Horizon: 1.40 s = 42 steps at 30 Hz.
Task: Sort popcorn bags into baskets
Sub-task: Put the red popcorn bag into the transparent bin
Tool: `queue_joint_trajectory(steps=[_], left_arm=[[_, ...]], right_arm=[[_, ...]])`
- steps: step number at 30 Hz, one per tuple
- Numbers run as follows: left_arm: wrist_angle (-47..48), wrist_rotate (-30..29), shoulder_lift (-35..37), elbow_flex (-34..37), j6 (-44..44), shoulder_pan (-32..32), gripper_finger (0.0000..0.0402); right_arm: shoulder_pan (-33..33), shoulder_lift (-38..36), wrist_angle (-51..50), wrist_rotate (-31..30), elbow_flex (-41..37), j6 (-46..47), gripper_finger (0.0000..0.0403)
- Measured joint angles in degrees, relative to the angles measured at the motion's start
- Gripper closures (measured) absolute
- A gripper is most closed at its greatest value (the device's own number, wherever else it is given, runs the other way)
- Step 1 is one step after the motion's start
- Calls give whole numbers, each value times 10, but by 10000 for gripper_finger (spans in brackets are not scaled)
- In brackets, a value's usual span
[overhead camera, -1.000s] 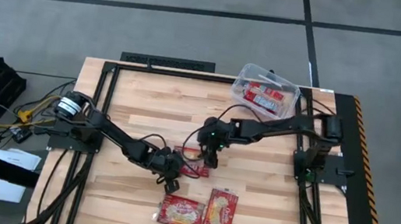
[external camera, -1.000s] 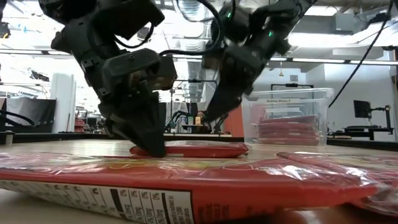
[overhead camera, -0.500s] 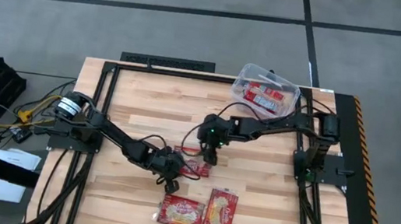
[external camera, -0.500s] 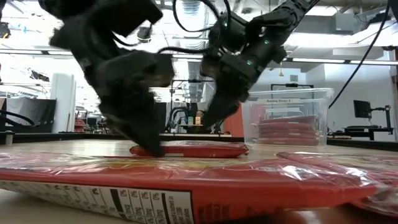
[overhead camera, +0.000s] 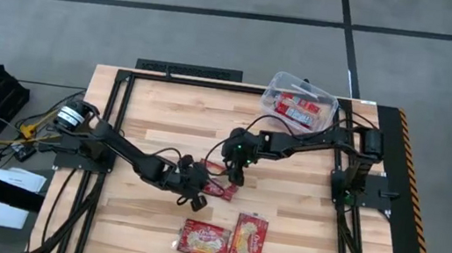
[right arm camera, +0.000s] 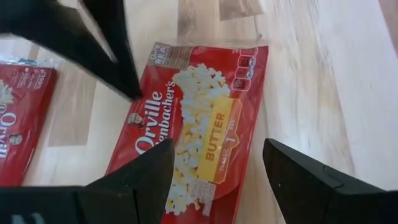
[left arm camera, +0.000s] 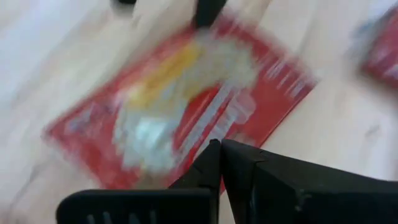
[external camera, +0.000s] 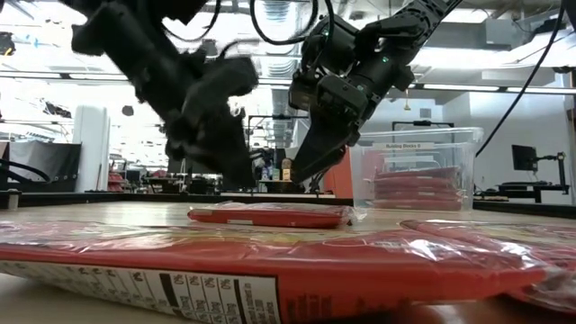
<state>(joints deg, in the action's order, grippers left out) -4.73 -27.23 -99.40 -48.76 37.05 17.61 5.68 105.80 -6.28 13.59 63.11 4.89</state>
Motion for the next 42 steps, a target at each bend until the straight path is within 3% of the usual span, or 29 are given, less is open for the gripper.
queue_joint_trajectory(steps=[6, 12, 25, 33, 37, 42], left_arm=[[-30, 17, -32, 0, 12, 0, 401], [-26, 13, -38, 13, 21, 3, 402], [-56, 26, -100, 9, 50, 12, 401], [-61, 22, -102, 10, 46, 11, 401], [-63, 18, -102, 11, 47, 9, 401], [-65, 9, -102, 11, 50, 8, 402]], right_arm=[[10, 0, -10, 1, 0, -2, 132], [19, 0, -19, 76, 0, 7, 132], [19, 47, -17, 51, 0, 31, 132], [15, 82, -17, 111, 3, 41, 134], [-1, 84, -18, 116, 3, 39, 150], [-4, 85, -18, 120, 2, 37, 197]])
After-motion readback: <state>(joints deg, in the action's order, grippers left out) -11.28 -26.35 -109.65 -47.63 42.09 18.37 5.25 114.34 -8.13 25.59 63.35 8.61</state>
